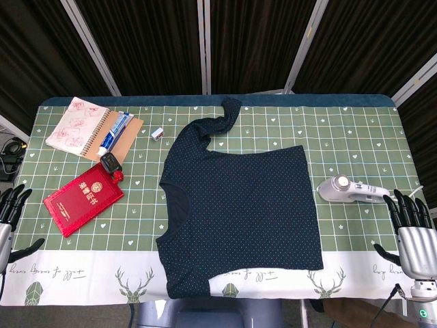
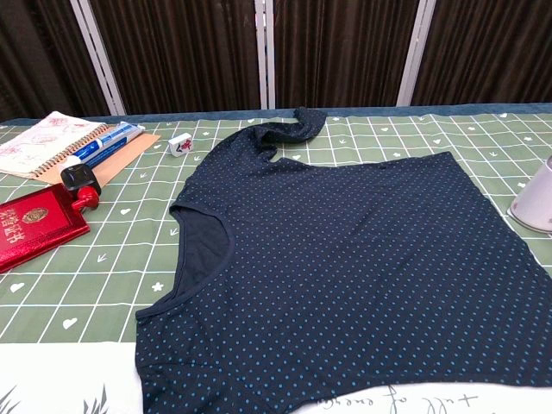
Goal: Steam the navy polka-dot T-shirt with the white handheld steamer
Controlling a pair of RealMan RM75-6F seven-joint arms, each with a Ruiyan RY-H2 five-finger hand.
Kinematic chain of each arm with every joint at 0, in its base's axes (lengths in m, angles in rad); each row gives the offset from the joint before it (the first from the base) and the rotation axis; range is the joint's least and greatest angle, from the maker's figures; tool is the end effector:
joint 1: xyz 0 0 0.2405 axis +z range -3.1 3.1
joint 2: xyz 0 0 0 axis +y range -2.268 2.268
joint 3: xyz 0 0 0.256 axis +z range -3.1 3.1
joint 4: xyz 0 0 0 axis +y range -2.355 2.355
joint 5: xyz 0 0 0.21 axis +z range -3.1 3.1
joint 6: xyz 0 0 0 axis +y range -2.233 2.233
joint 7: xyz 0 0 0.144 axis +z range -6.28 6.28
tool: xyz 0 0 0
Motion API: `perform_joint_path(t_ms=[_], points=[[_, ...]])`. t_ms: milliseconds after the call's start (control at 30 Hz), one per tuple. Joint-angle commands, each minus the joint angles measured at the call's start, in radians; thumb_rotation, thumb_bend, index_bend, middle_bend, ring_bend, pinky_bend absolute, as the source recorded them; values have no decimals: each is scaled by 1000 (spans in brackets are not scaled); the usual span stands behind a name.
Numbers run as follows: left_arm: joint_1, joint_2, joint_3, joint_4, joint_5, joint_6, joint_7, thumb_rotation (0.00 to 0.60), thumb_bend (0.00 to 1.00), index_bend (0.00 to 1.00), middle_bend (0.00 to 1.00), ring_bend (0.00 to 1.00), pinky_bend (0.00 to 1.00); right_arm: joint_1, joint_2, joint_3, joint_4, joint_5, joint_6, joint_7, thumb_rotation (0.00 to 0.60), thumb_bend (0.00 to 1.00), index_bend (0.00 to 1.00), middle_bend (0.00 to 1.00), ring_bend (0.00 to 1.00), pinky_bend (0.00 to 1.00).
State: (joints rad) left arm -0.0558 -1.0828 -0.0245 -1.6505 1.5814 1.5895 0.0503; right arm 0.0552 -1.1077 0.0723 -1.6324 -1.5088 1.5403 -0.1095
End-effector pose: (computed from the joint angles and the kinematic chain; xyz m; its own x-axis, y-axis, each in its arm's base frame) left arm -0.2966 0.1658 0.1728 0.4389 -0.0683 0.8959 0.8945 -0.0604 -0.4429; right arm -0.3069 -0.1760 0.1708 0.4843 0.0620 0.8727 -0.8747 0.0133 0.4845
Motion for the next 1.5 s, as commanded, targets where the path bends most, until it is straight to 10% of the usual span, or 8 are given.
perform_joint_path(t_ms=[33, 400, 633, 833, 1500], points=[[0, -1, -1, 0, -1, -1, 1, 600, 0, 0, 0, 0, 0, 3, -3, 0, 6, 1, -6, -3, 600, 0, 0, 0, 0, 0], [-2, 2, -9, -9, -15, -10, 6, 600, 0, 0, 0, 0, 0, 109, -122, 31, 227, 75, -197, 52, 600, 2, 0, 0, 0, 0], [-10, -18, -23, 6, -33, -18, 22, 600, 0, 0, 0, 0, 0, 205, -237, 64, 446, 127, -329, 43, 600, 387, 0, 0, 0, 0], [-13, -27, -24, 10, -39, -27, 42, 600, 0, 0, 0, 0, 0, 251, -287, 73, 535, 144, -384, 37, 600, 474, 0, 0, 0, 0], [-19, -33, -34, 18, -70, -47, 50, 600, 0, 0, 0, 0, 0, 364, -431, 111, 801, 224, -521, -10, 600, 500, 0, 0, 0, 0]])
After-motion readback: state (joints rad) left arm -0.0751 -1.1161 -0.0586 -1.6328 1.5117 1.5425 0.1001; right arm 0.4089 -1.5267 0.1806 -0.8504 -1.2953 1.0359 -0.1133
